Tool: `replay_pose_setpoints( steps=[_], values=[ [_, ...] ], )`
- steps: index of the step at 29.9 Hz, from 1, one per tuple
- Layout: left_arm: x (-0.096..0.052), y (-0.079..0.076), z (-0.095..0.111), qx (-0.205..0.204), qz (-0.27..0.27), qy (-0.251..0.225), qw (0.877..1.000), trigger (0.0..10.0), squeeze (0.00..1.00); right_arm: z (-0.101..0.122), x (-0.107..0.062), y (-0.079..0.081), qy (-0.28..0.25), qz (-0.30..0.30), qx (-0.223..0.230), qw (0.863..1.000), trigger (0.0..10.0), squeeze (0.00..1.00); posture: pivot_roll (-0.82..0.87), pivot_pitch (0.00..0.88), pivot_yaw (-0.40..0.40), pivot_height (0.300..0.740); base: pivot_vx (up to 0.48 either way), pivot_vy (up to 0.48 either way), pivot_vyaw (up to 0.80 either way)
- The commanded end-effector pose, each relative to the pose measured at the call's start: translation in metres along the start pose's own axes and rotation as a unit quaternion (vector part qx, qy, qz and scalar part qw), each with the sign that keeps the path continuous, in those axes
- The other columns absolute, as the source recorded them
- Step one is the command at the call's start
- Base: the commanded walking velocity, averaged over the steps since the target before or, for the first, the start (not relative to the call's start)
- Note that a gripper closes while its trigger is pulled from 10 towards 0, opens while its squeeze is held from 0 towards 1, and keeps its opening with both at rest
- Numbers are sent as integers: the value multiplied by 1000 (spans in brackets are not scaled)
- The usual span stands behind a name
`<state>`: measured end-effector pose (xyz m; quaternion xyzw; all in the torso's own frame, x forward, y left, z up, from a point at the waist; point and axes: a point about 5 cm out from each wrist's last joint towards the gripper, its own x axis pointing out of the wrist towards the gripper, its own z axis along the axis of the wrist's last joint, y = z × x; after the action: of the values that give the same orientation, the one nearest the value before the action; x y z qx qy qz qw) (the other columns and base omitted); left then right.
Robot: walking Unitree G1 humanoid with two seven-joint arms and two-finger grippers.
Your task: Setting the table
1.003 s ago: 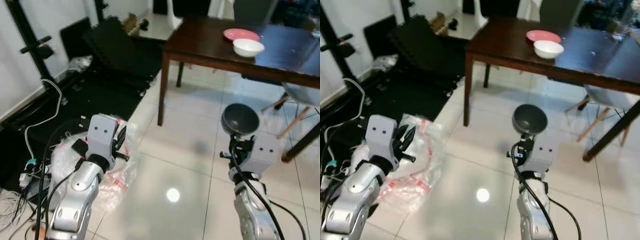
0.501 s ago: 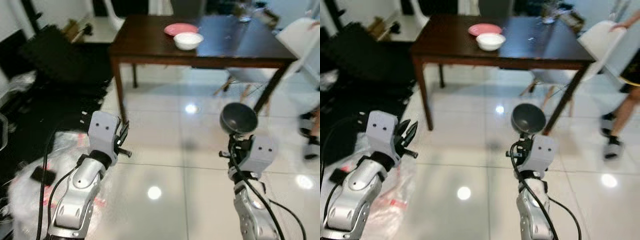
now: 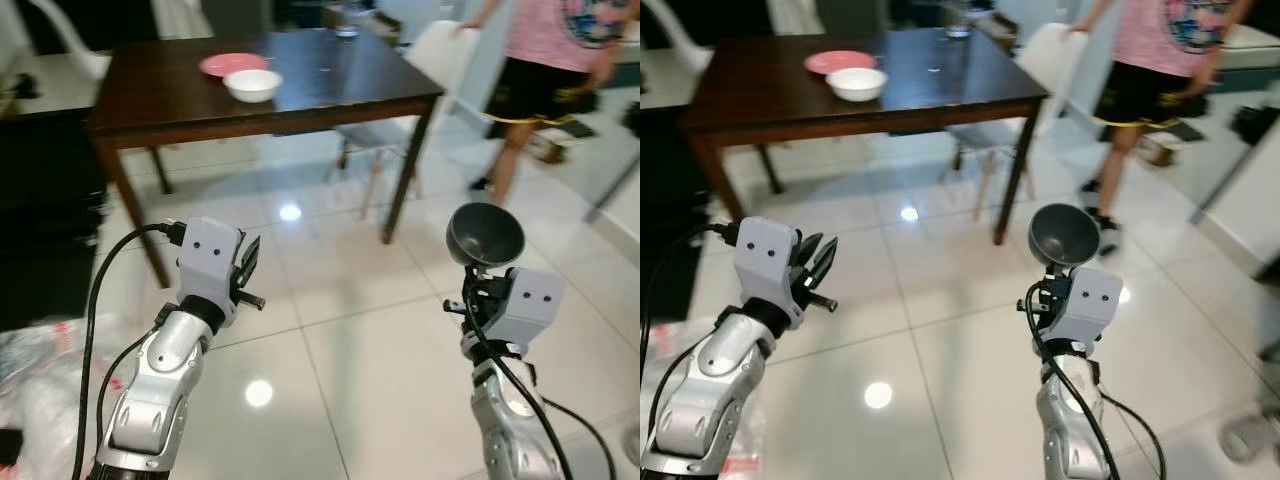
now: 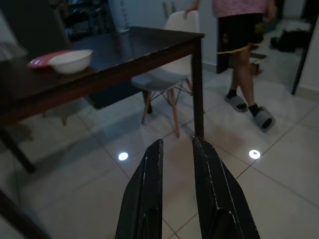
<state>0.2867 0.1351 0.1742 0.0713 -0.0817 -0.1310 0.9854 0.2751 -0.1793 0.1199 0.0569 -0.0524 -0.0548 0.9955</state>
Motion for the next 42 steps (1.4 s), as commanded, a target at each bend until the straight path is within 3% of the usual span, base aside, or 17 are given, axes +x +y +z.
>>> replay_pose_setpoints(
  steps=[1, 8, 21, 26, 28, 30, 31, 32, 37, 42],
  values=[
    [1, 0, -4, 23, 4, 2, 1000, 10000, 0, 8, 0, 9, -20, 34, 7, 999, 10000, 0, 3, 0, 72, 740, 480, 0, 0],
    [3, -4, -2, 22, 2, -3, 1000, 10000, 0, 8, 1, 19, -22, 51, 3, 998, 10000, 0, -1, 0, 73, 740, 480, 0, 0],
    [3, -12, -4, 18, -9, -5, 1000, 10000, 0, 8, 2, 19, -22, 53, 0, 998, 10000, 0, -6, 0, 71, 740, 480, 0, 0],
    [-4, -14, -13, 8, -11, 14, 1000, 10000, 0, 5, 2, 19, -18, 55, -3, 998, 10000, 0, -6, 0, 73, 740, 480, 0, 0],
    [-18, -9, -28, 9, 0, 47, 999, 10000, 0, 2, 1, 22, -13, 59, -5, 998, 10000, 0, -4, 4, 78, 740, 480, 0, 0],
    [-24, -6, -33, 11, 5, 55, 998, 10000, 0, 1, 1, 23, -10, 62, -5, 998, 10000, 0, -1, 7, 75, 740, 480, 0, 0],
    [-33, 2, -41, 16, 28, 72, 997, 10000, 0, -1, 1, 26, -6, 72, -4, 997, 10000, 0, 10, 17, 62, 740, 480, 0, 0],
    [-33, 2, -41, 16, 28, 72, 997, 10000, 0, -1, 1, 26, -6, 72, -4, 997, 10000, 0, 10, 17, 62, 740, 480, 0, 0],
    [-52, 34, -57, 20, 130, 104, 986, 10000, 0, -6, 3, 39, 10, 112, -5, 994, 10000, 0, 37, 34, 17, 740, 480, 0, 0],
    [-57, 44, -59, 18, 192, 112, 975, 10000, 0, -7, 8, 49, 11, 137, -6, 991, 10000, 0, 40, 30, 9, 740, 480, 0, 0]
  ],
)
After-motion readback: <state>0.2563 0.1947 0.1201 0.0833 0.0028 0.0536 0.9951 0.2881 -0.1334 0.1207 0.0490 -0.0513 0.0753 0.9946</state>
